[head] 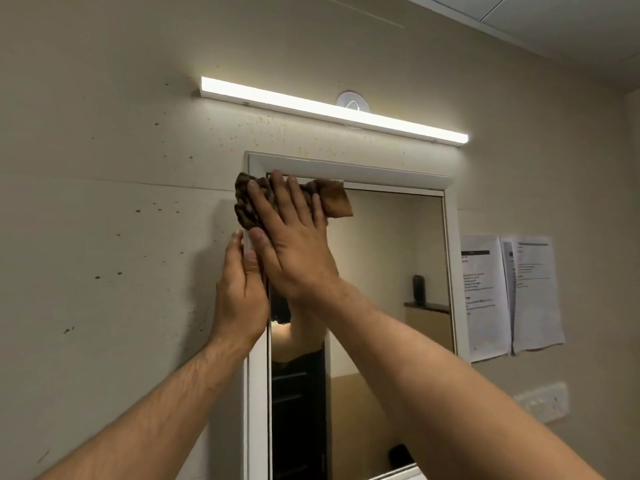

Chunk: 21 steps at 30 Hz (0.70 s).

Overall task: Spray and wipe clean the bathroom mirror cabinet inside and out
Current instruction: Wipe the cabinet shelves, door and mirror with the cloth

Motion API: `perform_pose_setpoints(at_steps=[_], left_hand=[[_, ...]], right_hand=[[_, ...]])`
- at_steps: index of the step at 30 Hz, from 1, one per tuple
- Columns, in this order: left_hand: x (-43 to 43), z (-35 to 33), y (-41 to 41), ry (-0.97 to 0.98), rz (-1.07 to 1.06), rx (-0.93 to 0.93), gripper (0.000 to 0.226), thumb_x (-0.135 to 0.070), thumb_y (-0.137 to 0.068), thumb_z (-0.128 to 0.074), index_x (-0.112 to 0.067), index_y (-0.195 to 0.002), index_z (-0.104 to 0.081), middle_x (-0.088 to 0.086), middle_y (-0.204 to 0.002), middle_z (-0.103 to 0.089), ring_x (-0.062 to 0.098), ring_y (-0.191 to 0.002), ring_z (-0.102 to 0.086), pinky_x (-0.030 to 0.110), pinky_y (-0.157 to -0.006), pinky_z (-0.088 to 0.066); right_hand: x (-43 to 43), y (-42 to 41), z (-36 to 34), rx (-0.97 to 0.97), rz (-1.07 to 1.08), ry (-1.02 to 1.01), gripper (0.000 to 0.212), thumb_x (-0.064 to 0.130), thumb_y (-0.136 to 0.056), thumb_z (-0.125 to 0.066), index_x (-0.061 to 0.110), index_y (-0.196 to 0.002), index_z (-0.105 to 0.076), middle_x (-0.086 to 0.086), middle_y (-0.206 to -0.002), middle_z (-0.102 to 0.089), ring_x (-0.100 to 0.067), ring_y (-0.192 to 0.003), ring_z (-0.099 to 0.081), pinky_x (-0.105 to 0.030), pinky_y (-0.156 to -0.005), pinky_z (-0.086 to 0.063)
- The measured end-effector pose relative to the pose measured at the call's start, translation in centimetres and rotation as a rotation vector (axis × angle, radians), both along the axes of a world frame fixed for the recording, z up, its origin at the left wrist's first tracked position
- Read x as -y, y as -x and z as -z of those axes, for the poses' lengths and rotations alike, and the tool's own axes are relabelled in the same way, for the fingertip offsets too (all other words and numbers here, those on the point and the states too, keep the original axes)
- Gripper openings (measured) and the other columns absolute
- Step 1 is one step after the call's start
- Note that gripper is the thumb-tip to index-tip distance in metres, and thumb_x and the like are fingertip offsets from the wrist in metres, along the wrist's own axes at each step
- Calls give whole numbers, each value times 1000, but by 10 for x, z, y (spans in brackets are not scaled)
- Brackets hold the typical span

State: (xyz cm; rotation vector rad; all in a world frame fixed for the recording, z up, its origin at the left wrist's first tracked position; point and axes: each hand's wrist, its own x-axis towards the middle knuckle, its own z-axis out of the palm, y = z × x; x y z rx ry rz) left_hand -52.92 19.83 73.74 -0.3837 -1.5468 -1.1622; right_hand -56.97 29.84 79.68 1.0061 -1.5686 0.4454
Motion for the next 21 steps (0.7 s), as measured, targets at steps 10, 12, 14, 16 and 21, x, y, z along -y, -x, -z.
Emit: perform_pose_setpoints(at_steps=[10,12,14,16,21], left_hand=[[-5,10,-1,-11,-223,21,65,-52,-102,-25,-22,-160,-19,-3,-164,-27,-1,-141,-23,-6,-92,-18],[-6,11,0,-10,-210,28,62,-49,-105,-26,-22,-160,-18,-2,-164,-27,10,-147,-27,1,-95,-20],[-6,11,1,-28,-204,46,59,-47,-107,-27,-23,-160,-18,-3,-164,-27,12,-147,-27,1,-93,-19],[-6,11,0,-52,-183,72,58,-48,-107,-27,-26,-159,-19,-5,-164,-27,3,-143,-26,-4,-90,-18],[-4,14,-2,-72,-137,120,57,-47,-108,-28,-23,-159,-21,-4,-164,-26,-4,-135,-22,-15,-81,-15]], right_hand=[[-178,95,38,478,235,541,66,54,-104,-25,36,-165,-5,3,-174,3,-20,-160,4,-58,-127,-5],[-181,98,62,582,302,642,69,59,-103,-16,33,-165,3,-1,-173,12,-23,-159,12,-60,-126,0],[-153,83,79,605,318,654,71,62,-102,-12,34,-164,10,-4,-173,14,-25,-158,16,-60,-126,2],[-112,57,99,524,282,522,72,62,-101,-16,36,-163,11,-3,-173,15,-25,-158,17,-57,-127,6],[-32,7,188,88,123,-106,68,50,-106,-36,32,-165,-7,-8,-174,5,-32,-160,6,-51,-128,3]])
